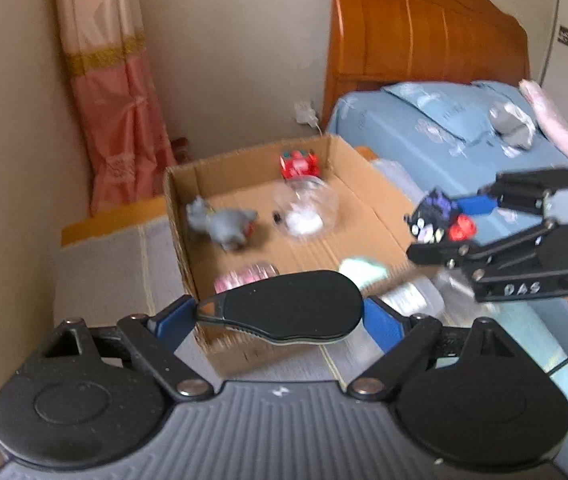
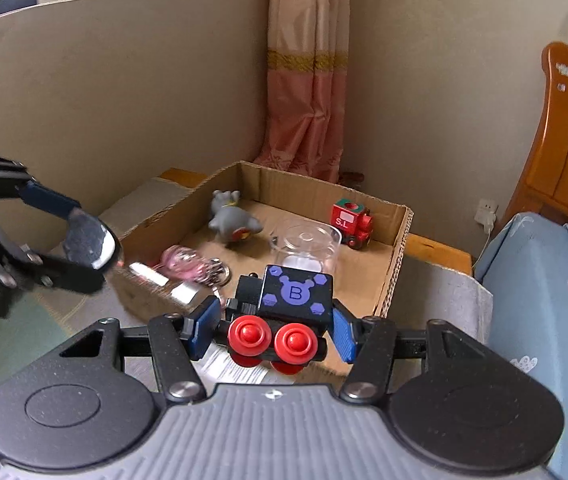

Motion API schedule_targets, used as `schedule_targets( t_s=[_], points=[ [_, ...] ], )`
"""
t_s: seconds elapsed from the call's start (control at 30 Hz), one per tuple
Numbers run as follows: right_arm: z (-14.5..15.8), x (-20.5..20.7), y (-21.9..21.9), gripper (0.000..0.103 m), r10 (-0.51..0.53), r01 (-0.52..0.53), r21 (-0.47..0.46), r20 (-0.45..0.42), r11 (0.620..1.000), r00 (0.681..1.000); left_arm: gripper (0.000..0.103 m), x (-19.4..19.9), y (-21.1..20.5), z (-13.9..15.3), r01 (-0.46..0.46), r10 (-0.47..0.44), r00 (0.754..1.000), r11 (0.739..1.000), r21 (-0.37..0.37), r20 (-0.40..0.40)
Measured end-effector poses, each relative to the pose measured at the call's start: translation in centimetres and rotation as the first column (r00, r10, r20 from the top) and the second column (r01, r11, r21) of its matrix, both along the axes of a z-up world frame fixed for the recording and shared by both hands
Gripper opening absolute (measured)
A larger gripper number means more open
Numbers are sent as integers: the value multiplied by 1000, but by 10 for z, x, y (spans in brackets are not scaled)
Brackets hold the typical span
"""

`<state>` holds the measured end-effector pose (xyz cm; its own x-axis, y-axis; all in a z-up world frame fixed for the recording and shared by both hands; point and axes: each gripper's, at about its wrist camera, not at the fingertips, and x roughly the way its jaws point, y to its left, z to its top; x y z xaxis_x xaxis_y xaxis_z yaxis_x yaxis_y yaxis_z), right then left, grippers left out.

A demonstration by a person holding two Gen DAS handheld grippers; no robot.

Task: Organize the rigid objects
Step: 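Carry the key fob and cube toy to the box and open both tools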

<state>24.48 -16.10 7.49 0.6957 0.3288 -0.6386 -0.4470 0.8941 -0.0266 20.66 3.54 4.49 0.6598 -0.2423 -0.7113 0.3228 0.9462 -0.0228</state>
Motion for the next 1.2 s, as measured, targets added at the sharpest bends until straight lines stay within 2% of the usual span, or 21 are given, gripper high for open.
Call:
schedule_targets(
  t_s=[0.13, 0.33, 0.37, 0.43, 0.5, 0.6, 0.87, 1.03, 1.2],
  points=[
    [-7, 27, -1, 63, -22, 21, -22, -22, 1000, 1000, 89, 20, 4, 11, -17, 17, 1000, 1000, -11, 12],
    [-23, 55, -6, 64, -52, 51, -23, -60, 998, 997, 89, 52, 3, 21, -41, 40, 999, 999, 21, 33],
    [-26, 58, -7, 67, -52, 50, -22, -62, 998, 997, 89, 56, 2, 21, -42, 41, 999, 999, 23, 33],
    [-28, 61, -9, 89, -57, 56, -16, -59, 998, 997, 89, 67, -1, 23, -43, 42, 999, 999, 22, 30],
    [-28, 58, -14, 92, -49, 50, 8, -48, 999, 998, 89, 77, -4, 23, -43, 43, 999, 999, 18, 27],
    [-25, 52, -19, 103, -58, 59, 24, -46, 998, 997, 89, 96, -8, 22, -50, 50, 999, 999, 16, 19],
    [-14, 25, -27, 103, -65, 65, 34, -22, 997, 998, 89, 146, -26, 6, -47, 48, 998, 998, 38, -29],
    [-4, 3, -36, 103, -73, 73, 51, -10, 996, 997, 89, 173, -29, -12, -93, 96, 993, 995, 43, -75],
    [1, -9, -40, 103, -78, 78, 45, -4, 996, 997, 95, 174, -20, -13, -156, 157, 985, 988, 19, -67]
  ],
)
